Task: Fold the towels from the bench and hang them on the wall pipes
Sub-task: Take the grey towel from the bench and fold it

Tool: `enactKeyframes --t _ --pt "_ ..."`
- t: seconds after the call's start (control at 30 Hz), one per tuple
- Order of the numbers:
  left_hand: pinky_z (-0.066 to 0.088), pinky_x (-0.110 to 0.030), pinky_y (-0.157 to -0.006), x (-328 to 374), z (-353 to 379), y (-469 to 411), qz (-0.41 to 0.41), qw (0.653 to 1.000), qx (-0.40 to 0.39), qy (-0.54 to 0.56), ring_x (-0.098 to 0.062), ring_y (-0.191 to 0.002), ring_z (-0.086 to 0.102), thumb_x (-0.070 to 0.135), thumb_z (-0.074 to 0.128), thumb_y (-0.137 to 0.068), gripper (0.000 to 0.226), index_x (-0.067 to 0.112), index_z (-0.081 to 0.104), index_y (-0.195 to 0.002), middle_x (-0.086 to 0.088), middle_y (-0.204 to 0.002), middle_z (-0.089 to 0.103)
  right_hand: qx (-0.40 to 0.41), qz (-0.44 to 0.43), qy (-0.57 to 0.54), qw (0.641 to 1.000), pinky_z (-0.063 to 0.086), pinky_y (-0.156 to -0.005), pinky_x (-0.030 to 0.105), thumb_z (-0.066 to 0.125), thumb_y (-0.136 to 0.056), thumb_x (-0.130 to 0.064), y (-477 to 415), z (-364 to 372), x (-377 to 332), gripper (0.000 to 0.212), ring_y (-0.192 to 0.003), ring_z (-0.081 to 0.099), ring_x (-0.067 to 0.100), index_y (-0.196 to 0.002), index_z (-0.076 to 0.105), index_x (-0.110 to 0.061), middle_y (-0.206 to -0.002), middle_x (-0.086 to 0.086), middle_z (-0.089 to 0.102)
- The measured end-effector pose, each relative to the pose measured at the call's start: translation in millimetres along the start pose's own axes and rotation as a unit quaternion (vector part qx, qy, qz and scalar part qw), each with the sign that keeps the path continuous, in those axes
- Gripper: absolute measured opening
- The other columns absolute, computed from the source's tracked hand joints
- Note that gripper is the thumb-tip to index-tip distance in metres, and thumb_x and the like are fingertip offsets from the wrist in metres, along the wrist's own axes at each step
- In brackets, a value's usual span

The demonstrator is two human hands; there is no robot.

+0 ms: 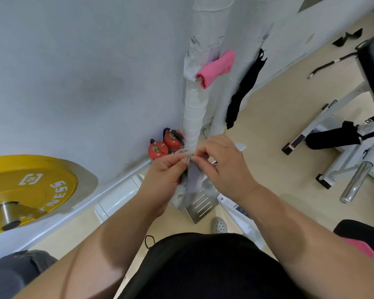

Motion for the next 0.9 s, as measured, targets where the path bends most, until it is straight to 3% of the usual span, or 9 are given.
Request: enactKeyframes --t 0.07,0.2,0.33,0.43,0.5,0.6,0.67,0.77,0.9 --pt "0.054 -0.024 -0.075 4.1 10.3 -4.5 0.010 1.000 0.011 -0.020 -0.008 -0.087 0.070 0.013 0.052 -0.104 0.027 0.015 0.079 -0.105 -0.001 -0.092 0.078 0.007 0.006 -0.008 1.000 0.038 -0.079 0.026 0.060 -0.093 -0.032 -2.4 -7.7 13.0 0.019 -0.081 0.040 0.009 -0.082 0.062 -0.017 -0.079 -0.014 0.047" --pt "0.058 -0.038 -0.089 13.4 36.4 -17.2 0.033 0.999 0.027 -0.023 -0.025 -0.096 0.072 0.012 0.052 -0.104 0.026 0.008 0.078 -0.107 -0.017 -0.101 0.077 0.019 0.015 -0.030 0.999 0.033 -0.078 0.022 0.058 -0.092 -0.033 -7.7 -28.5 35.6 0.019 -0.080 0.039 0.005 -0.082 0.061 -0.018 -0.080 -0.014 0.049" --pt "0.054 -0.043 -0.087 25.3 66.2 -29.3 0.075 0.991 0.062 -0.090 -0.022 -0.089 0.067 0.023 0.054 -0.099 0.026 0.018 0.079 -0.098 -0.018 -0.096 0.075 0.031 0.027 -0.074 0.996 0.043 -0.078 0.034 0.057 -0.094 -0.034 -8.6 -52.3 57.0 0.018 -0.081 0.049 0.011 -0.082 0.061 -0.021 -0.080 -0.011 0.057" --pt "0.053 -0.036 -0.085 31.1 90.8 -35.3 0.086 0.989 0.095 -0.078 -0.014 -0.088 0.068 0.018 0.055 -0.102 0.031 0.029 0.082 -0.092 -0.009 -0.091 0.078 0.044 0.013 -0.067 0.997 0.044 -0.079 0.035 0.060 -0.094 -0.032 -8.0 -72.1 75.8 0.017 -0.082 0.050 0.014 -0.084 0.062 -0.020 -0.081 -0.012 0.056" --pt "0.054 -0.031 -0.082 33.9 109.3 -38.2 0.091 0.987 0.108 -0.072 -0.014 -0.086 0.070 0.013 0.057 -0.101 0.029 0.022 0.082 -0.089 -0.007 -0.088 0.079 0.052 0.010 -0.057 0.997 0.042 -0.078 0.033 0.061 -0.093 -0.030 -8.9 -82.7 87.5 0.015 -0.081 0.046 0.011 -0.082 0.062 -0.019 -0.080 -0.017 0.050" --pt "0.055 -0.048 -0.087 34.7 130.5 -45.8 0.108 0.980 0.134 -0.096 -0.037 -0.090 0.070 0.013 0.061 -0.099 0.021 0.014 0.081 -0.092 -0.015 -0.093 0.078 0.057 0.016 -0.060 0.996 0.043 -0.078 0.035 0.063 -0.089 -0.027 -8.4 -94.9 108.5 0.014 -0.080 0.046 0.010 -0.079 0.062 -0.019 -0.079 -0.016 0.051" --pt "0.055 -0.053 -0.088 33.4 138.6 -52.3 0.112 0.975 0.152 -0.118 -0.037 -0.092 0.070 0.014 0.059 -0.099 0.023 0.018 0.081 -0.093 -0.011 -0.092 0.078 0.064 -0.001 -0.081 0.995 0.044 -0.077 0.037 0.062 -0.091 -0.028 -5.3 -104.1 123.5 0.019 -0.079 0.049 0.014 -0.077 0.061 -0.016 -0.079 -0.009 0.055" --pt "0.053 -0.038 -0.078 35.5 143.3 -57.4 0.114 0.967 0.173 -0.151 -0.014 -0.080 0.067 0.010 0.054 -0.102 0.026 0.015 0.077 -0.090 0.001 -0.083 0.076 0.011 -0.028 -0.098 0.995 0.043 -0.079 0.039 0.063 -0.093 -0.036 -1.1 -105.5 148.0 0.029 -0.083 0.050 0.020 -0.071 0.056 -0.019 -0.085 -0.003 0.053" --pt "0.049 -0.022 -0.056 56.1 135.3 -58.9 0.129 0.952 0.216 -0.174 -0.006 -0.064 0.057 0.012 0.048 -0.106 0.025 0.008 0.067 -0.090 0.000 -0.074 0.063 -0.110 -0.042 -0.061 0.991 0.042 -0.091 0.041 0.064 -0.087 -0.049 0.9 -91.9 186.6 0.038 -0.102 0.049 0.020 -0.068 0.064 -0.016 -0.106 -0.008 0.052"
Point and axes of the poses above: each hand's wrist, its own y-axis away from the middle knuckle, its own z-axis out of the palm, x = y × z, the point moved 9 cm from there along -y, towards the middle knuckle
